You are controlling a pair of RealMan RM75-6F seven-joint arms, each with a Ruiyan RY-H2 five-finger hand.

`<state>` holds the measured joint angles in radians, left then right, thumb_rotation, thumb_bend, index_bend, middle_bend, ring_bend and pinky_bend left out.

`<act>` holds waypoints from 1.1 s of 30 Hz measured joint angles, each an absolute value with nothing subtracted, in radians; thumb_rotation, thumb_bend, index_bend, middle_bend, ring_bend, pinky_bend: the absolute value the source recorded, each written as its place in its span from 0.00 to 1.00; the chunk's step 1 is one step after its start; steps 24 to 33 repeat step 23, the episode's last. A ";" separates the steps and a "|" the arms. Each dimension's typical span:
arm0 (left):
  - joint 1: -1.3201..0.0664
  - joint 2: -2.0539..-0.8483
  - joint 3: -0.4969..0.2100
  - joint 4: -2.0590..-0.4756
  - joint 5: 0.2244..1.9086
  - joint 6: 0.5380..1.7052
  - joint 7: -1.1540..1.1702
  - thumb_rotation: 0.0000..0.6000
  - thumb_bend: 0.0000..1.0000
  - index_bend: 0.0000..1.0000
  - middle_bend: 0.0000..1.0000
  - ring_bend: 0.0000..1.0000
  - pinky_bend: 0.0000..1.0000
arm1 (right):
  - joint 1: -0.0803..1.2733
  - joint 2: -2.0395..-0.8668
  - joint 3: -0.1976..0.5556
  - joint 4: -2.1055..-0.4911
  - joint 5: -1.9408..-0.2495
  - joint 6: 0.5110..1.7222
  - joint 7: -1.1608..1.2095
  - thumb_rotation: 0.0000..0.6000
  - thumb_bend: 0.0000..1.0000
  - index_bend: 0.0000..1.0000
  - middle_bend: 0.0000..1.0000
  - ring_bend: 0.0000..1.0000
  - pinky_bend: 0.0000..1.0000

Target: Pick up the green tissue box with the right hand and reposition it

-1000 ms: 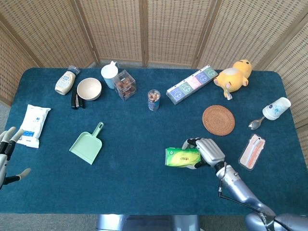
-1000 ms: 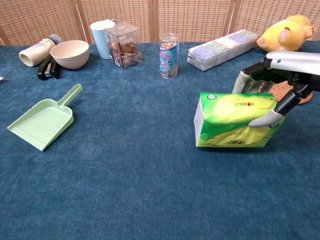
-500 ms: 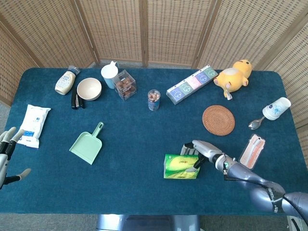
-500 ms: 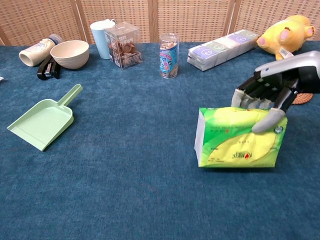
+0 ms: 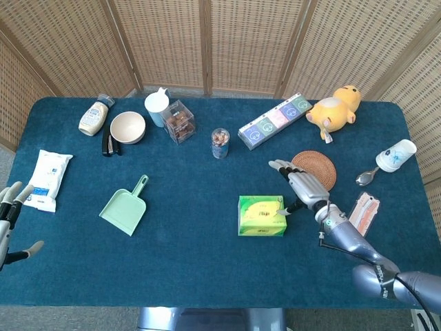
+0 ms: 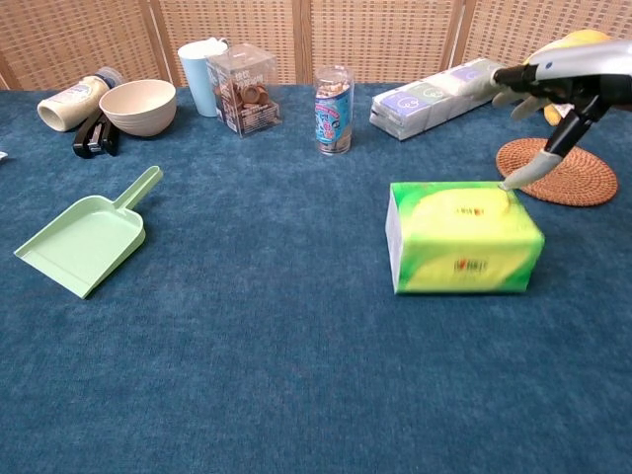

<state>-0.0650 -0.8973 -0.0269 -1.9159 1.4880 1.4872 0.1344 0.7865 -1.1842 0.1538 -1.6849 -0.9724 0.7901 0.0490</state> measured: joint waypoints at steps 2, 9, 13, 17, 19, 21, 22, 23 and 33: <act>-0.065 -0.898 -0.026 -1.916 1.490 1.487 0.135 1.00 0.06 0.03 0.00 0.00 0.04 | 0.767 -1.185 0.153 -1.700 -1.005 0.845 0.038 1.00 0.00 0.00 0.00 0.00 0.12; -0.064 -0.904 -0.021 -1.909 1.504 1.490 0.150 1.00 0.06 0.03 0.00 0.00 0.04 | 0.669 -1.232 0.110 -1.657 -1.195 1.110 -0.064 0.94 0.00 0.00 0.00 0.00 0.02; -0.062 -0.913 -0.021 -1.907 1.502 1.494 0.175 1.00 0.06 0.03 0.00 0.00 0.04 | 0.574 -1.302 0.065 -1.545 -1.316 1.318 -0.151 0.91 0.00 0.00 0.00 0.00 0.01; -0.061 -0.922 -0.018 -1.914 1.513 1.499 0.201 1.00 0.06 0.03 0.00 0.00 0.04 | 0.463 -1.344 0.027 -1.483 -1.405 1.474 -0.185 0.98 0.00 0.00 0.00 0.00 0.00; -0.062 -0.925 -0.015 -1.917 1.519 1.496 0.208 1.00 0.06 0.03 0.00 0.00 0.04 | 0.411 -1.352 0.007 -1.471 -1.438 1.525 -0.192 1.00 0.00 0.00 0.00 0.00 0.00; -0.066 -0.927 -0.013 -1.916 1.519 1.485 0.212 1.00 0.06 0.03 0.00 0.00 0.04 | 0.374 -1.351 -0.008 -1.470 -1.454 1.552 -0.192 1.00 0.00 0.00 0.00 0.00 0.00; -0.069 -0.928 -0.012 -1.915 1.519 1.479 0.214 1.00 0.06 0.03 0.00 0.00 0.04 | 0.353 -1.346 -0.015 -1.472 -1.458 1.564 -0.193 1.00 0.00 0.00 0.00 0.00 0.00; -0.072 -0.930 -0.012 -1.913 1.519 1.472 0.214 1.00 0.06 0.03 0.00 0.00 0.04 | 0.339 -1.342 -0.019 -1.474 -1.459 1.571 -0.195 1.00 0.00 0.00 0.00 0.00 0.00; -0.072 -0.930 -0.012 -1.913 1.519 1.472 0.214 1.00 0.06 0.03 0.00 0.00 0.04 | 0.339 -1.342 -0.019 -1.474 -1.459 1.571 -0.195 1.00 0.00 0.00 0.00 0.00 0.00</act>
